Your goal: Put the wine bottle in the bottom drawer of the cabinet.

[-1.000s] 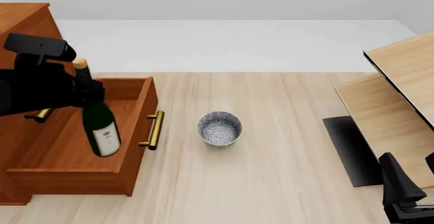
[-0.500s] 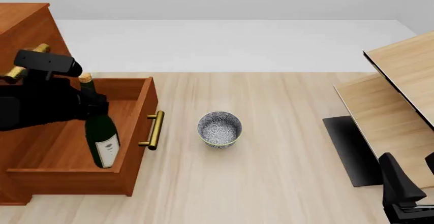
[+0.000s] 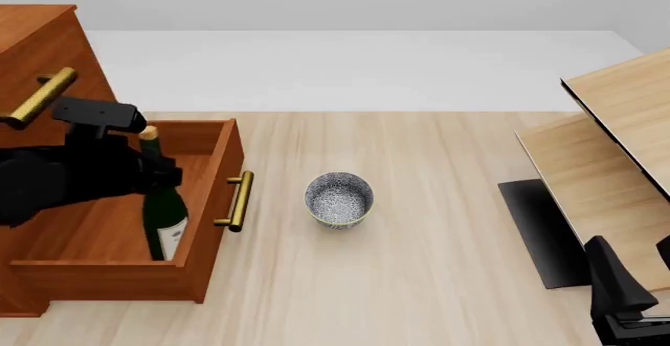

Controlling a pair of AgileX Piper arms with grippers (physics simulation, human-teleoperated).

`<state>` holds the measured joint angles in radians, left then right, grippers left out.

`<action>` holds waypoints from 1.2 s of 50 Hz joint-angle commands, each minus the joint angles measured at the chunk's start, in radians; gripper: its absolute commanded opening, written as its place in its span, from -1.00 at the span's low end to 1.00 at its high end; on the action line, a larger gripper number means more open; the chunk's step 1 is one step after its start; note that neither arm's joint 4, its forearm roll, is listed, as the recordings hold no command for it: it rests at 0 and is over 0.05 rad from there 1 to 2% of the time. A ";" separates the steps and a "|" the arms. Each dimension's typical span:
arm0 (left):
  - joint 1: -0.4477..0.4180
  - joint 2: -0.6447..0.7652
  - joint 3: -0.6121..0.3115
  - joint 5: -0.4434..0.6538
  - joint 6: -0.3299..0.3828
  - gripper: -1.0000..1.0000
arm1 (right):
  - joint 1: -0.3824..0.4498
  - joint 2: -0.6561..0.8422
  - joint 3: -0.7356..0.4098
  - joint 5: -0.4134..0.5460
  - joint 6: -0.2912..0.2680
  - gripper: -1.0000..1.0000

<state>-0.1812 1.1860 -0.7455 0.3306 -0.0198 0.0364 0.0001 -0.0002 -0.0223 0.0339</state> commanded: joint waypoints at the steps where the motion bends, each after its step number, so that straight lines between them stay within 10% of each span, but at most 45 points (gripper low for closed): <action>1: 0.005 0.100 -0.002 -0.095 -0.012 -1.00 | -0.004 0.000 0.000 -0.001 0.002 1.00; 60: 0.084 0.535 -0.164 -0.269 0.042 -1.00 | -0.028 0.000 0.000 0.008 0.000 1.00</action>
<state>-0.1050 1.6434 -0.9396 0.0511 0.0028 0.0137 0.0001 -0.0002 -0.0145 0.0336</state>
